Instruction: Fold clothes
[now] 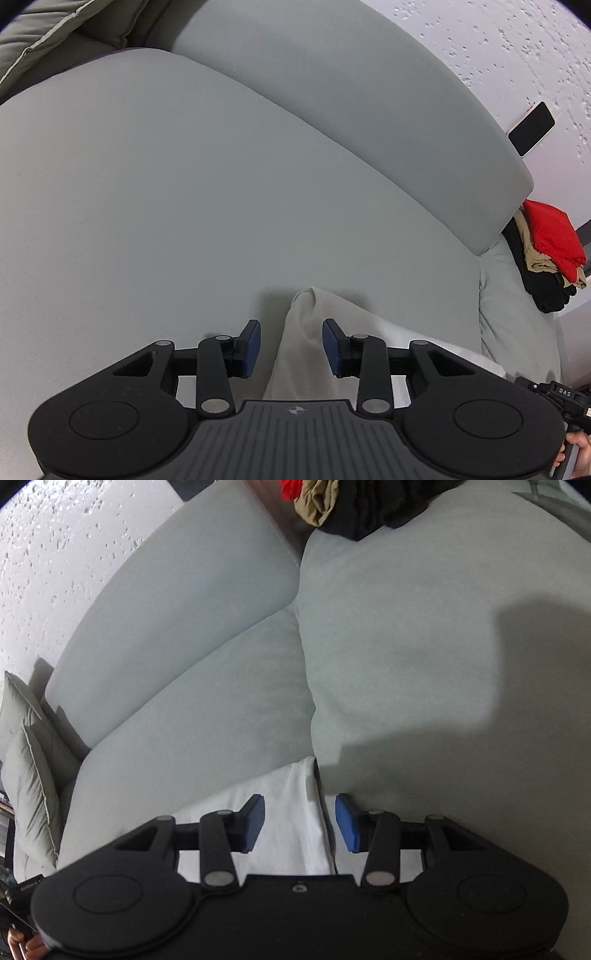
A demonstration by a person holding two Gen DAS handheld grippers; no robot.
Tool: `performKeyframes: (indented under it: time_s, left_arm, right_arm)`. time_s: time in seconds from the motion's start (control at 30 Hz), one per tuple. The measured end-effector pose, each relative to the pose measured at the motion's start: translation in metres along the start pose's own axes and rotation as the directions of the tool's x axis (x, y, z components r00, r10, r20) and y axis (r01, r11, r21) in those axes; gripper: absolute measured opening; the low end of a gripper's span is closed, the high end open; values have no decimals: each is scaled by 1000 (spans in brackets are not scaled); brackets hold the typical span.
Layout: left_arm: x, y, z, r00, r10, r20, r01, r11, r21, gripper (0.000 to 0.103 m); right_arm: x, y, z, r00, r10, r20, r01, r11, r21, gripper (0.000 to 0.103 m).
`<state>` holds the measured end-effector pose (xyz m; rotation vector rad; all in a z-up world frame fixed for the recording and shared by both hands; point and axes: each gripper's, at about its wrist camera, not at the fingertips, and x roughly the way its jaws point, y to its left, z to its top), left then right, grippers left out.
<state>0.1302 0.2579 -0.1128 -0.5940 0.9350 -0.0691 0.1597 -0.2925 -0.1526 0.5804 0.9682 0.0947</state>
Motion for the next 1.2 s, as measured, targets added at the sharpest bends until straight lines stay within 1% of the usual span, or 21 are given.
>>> performKeyframes:
  time_s: [0.13, 0.23, 0.37, 0.47, 0.53, 0.57, 0.6, 0.63, 0.67, 0.7, 0.8, 0.87, 0.9, 0.93, 0.97, 1.0, 1.03, 1.07, 1.13, 1.17, 1.2]
  left_arm:
    - [3, 6, 2, 1000, -11, -6, 10, 999, -39, 32]
    - [5, 11, 4, 1000, -19, -11, 18, 997, -69, 27]
    - [8, 17, 5, 999, -31, -17, 29, 994, -105, 25]
    - [12, 20, 7, 998, -59, -37, 54, 992, -117, 23]
    - [16, 19, 8, 994, -89, -57, 83, 991, -107, 23]
    - [20, 18, 8, 993, -100, -63, 93, 990, -104, 19]
    - [24, 16, 8, 992, -109, -66, 101, 989, -107, 13]
    - [30, 13, 8, 991, -114, -67, 106, 988, -115, 12]
    - [33, 12, 9, 991, -117, -65, 108, 986, -123, 5]
    - [33, 12, 9, 991, -115, -62, 107, 986, -128, 4]
    - [28, 3, 8, 995, -96, -29, 94, 992, -89, 2]
    - [19, -5, 8, 997, -73, 18, 74, 996, -46, 2]
    - [13, -9, 8, 997, -64, 50, 65, 998, -26, 0]
    - [5, -11, 9, 994, -56, 92, 57, 998, -11, 0]
    - [-4, -11, 10, 988, -41, 147, 41, 999, 1, 0]
    - [-13, -8, 11, 980, -22, 196, 22, 1000, 4, 0]
    - [-20, -4, 12, 974, -6, 228, 7, 1000, 0, 0]
    - [-24, -1, 13, 969, 8, 246, -7, 1000, -6, 3]
    - [-26, 1, 13, 966, 39, 254, -36, 999, -16, 7]
    - [-28, 2, 12, 963, 61, 262, -60, 998, -14, 10]
    - [-30, 3, 12, 959, 83, 270, -83, 997, -12, 9]
  right_arm:
    - [8, 6, 3, 1000, -30, 7, 30, 1000, 9, 38]
    - [13, 8, 3, 999, -31, 13, 30, 999, 42, 39]
    - [16, 8, 4, 999, -32, 13, 32, 998, 46, 39]
    - [14, 5, 4, 1000, -18, 17, 17, 998, 53, 38]
    - [14, 4, 5, 1000, -14, 19, 13, 998, 55, 38]
    - [14, 4, 5, 1000, -13, 20, 12, 999, 53, 38]
    - [14, 4, 5, 1000, -14, 20, 13, 999, 50, 38]
    - [15, 4, 5, 1000, -17, 20, 16, 999, 47, 37]
    - [15, 4, 5, 1000, -19, 20, 19, 999, 43, 36]
    - [15, 4, 5, 1000, -22, 20, 21, 999, 39, 35]
    - [15, 4, 5, 999, -24, 22, 23, 999, 38, 34]
    - [15, 3, 6, 999, -28, 26, 27, 999, 46, 34]
    - [15, 2, 6, 999, -31, 29, 30, 998, 51, 29]
    - [14, 1, 6, 999, -35, 31, 33, 998, 56, 15]
    - [14, -1, 7, 998, -48, 35, 46, 997, 66, 6]
    - [14, -4, 7, 997, -70, 37, 67, 994, 83, 2]
    - [14, -8, 8, 997, -74, 36, 70, 992, 107, 2]
    - [14, -11, 8, 997, -66, 35, 62, 990, 127, 2]
    - [14, -10, 9, 997, -66, 34, 62, 991, 119, 2]
    - [13, -10, 9, 997, -64, 34, 60, 992, 115, 2]
    - [12, -11, 9, 998, -56, 36, 52, 992, 118, 2]
